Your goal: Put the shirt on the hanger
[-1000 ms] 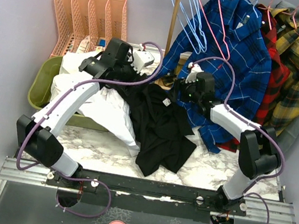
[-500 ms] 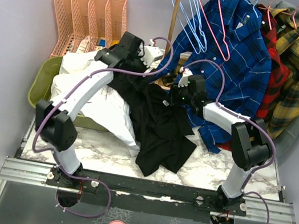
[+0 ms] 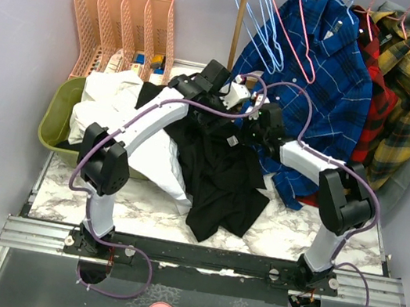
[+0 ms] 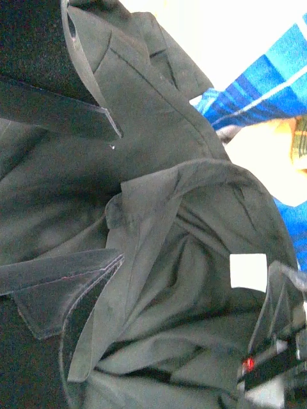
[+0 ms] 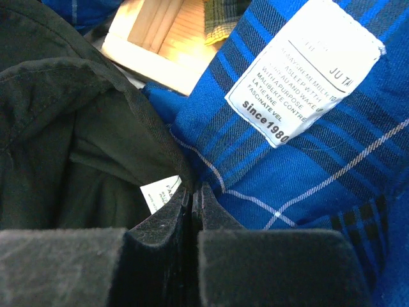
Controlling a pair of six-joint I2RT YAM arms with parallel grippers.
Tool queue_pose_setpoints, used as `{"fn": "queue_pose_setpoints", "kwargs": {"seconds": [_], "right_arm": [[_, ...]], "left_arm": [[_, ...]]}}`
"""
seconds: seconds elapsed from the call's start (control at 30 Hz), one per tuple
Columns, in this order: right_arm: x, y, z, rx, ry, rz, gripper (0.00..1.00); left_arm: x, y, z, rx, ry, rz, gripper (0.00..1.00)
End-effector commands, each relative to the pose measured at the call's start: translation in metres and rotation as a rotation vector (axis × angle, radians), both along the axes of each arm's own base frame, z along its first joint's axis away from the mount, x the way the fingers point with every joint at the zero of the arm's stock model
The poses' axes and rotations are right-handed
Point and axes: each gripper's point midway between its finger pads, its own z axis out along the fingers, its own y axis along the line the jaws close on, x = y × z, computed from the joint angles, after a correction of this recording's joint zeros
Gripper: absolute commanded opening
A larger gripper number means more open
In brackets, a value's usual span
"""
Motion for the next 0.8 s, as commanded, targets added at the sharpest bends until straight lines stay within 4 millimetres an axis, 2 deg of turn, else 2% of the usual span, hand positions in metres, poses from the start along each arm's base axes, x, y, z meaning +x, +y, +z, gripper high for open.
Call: {"fn": "queue_pose_setpoints", "kwargs": {"seconds": [0.0, 0.2, 0.33, 0.53, 0.67, 0.7, 0.77], "right_arm": [[0.0, -0.008, 0.017, 0.002, -0.033, -0.047, 0.01], [-0.004, -0.009, 0.022, 0.014, -0.038, -0.05, 0.01], [-0.006, -0.01, 0.02, 0.015, -0.028, -0.048, 0.01], [-0.008, -0.012, 0.022, 0.021, -0.03, -0.05, 0.01], [-0.008, -0.015, 0.022, 0.021, -0.029, -0.051, 0.01], [-0.008, -0.015, 0.022, 0.02, -0.029, -0.052, 0.01], [-0.008, -0.015, 0.022, 0.021, -0.029, -0.052, 0.01]], "left_arm": [[0.018, 0.008, 0.002, 0.05, -0.052, 0.061, 0.68], [0.037, 0.012, -0.02, 0.123, -0.066, 0.126, 0.6], [0.045, 0.005, -0.026, 0.117, -0.053, 0.129, 0.56], [0.04, -0.008, -0.042, 0.097, 0.007, 0.097, 0.56], [0.033, -0.009, -0.053, 0.098, 0.041, 0.082, 0.58], [0.032, -0.008, -0.055, 0.101, 0.047, 0.081, 0.56], [0.028, -0.007, -0.063, 0.109, 0.068, 0.076, 0.44]]}}
